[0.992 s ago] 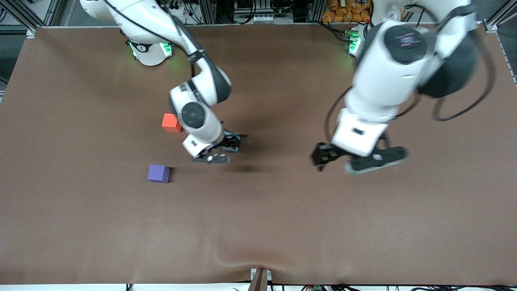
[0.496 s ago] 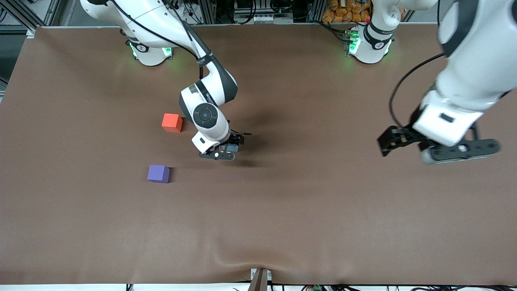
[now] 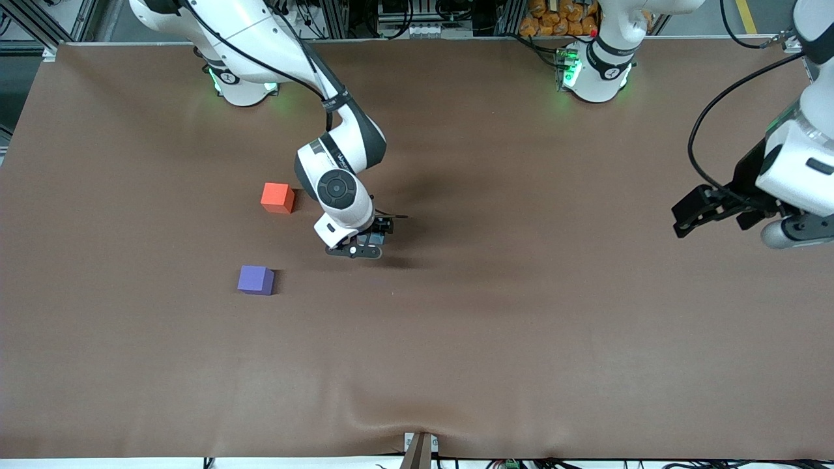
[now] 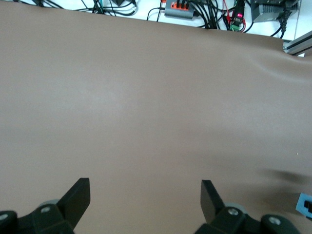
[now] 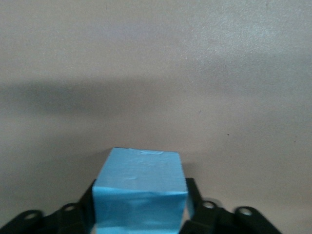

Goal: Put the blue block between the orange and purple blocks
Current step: 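Carry the blue cube with the right gripper toward the purple cube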

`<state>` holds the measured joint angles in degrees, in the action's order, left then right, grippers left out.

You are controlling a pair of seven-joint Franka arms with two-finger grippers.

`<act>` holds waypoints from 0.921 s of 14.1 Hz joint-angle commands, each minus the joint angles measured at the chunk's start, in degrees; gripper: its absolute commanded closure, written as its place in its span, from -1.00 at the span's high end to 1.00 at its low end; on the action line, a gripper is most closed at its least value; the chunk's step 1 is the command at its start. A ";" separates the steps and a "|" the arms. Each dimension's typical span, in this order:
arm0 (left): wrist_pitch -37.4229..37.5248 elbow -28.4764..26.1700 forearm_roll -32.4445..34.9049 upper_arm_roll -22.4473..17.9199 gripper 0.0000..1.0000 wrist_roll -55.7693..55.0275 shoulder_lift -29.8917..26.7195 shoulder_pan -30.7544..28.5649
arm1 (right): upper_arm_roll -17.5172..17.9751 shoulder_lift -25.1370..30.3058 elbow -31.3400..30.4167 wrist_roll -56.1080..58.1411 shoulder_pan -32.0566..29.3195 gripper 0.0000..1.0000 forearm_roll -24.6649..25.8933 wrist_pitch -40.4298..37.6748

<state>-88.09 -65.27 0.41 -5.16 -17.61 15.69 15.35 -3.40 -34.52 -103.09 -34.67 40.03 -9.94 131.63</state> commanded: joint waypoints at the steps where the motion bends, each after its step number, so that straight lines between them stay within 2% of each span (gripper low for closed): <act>1: 1.86 -1.96 1.00 0.76 1.00 0.83 -2.94 -1.62 | -0.20 0.16 -0.18 -0.31 0.31 -0.05 -0.17 0.21; 4: 3.27 -3.45 1.00 0.76 1.00 0.91 -4.87 -2.25 | -0.20 0.51 -0.18 -0.40 0.23 -0.07 -0.26 -0.40; 7: 3.19 -7.06 0.30 0.94 1.00 5.81 -7.95 -5.76 | -0.64 4.01 -0.18 -0.13 -1.79 -0.07 -0.08 -4.26; 9: 3.19 -8.90 0.29 0.94 1.00 8.82 -9.44 -6.90 | -0.64 6.21 -0.18 1.70 -6.25 -0.07 0.09 -6.90; 11: 3.10 -10.75 0.29 0.94 1.00 9.09 -10.33 -8.04 | -0.64 8.76 -0.97 9.32 -10.83 -0.07 0.10 -9.98; 13: 2.75 -13.55 0.29 0.94 1.00 9.96 -12.25 -8.92 | -0.64 11.83 -4.47 14.43 -14.70 -0.07 0.27 -9.73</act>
<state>-84.88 -74.41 0.43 -4.93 -8.91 6.80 7.56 -5.08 -26.86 -102.95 -24.51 28.81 -9.88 121.82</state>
